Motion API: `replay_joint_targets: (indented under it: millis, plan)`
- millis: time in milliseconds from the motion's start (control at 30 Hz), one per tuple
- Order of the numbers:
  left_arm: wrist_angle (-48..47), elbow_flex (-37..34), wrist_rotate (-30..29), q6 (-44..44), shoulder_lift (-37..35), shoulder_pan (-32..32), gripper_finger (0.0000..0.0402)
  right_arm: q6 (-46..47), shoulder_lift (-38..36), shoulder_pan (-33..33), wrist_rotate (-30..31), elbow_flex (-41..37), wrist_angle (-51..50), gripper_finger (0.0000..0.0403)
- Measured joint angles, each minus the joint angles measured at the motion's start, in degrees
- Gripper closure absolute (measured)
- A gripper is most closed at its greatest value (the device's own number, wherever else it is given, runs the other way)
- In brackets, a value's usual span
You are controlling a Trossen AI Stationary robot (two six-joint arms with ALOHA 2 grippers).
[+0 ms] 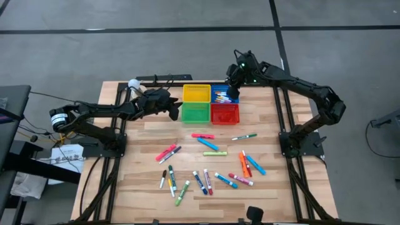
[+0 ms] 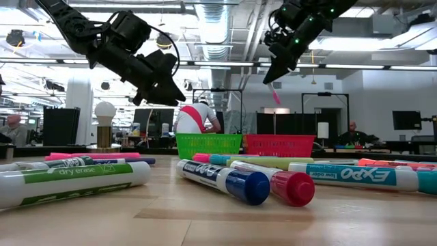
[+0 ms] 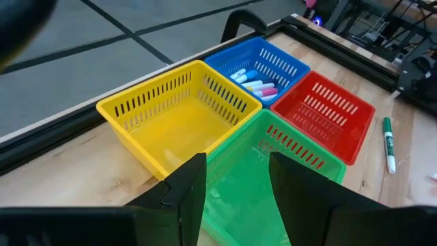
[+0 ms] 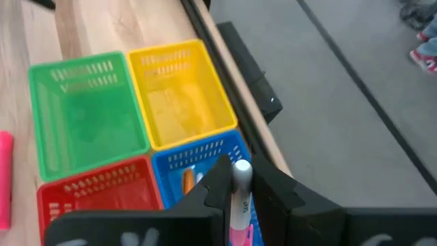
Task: Pick & Place Markers
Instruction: Put the small pink highlighter pen into the blue bin
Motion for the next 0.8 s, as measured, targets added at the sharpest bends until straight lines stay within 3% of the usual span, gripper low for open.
replay_joint_targets:
  millis: [500, 800]
  plan:
    - [2.3, 0.0, 0.0, 0.0, 0.0, 0.0, 0.0243, -0.4, 0.0, 0.3, -0.1, -7.8, 8.8, 0.0363]
    - [3.0, 0.0, 0.0, -1.0, 0.0, -0.2, 0.0242, -3.3, 8.9, 1.6, 0.7, -6.0, 8.6, 0.0365]
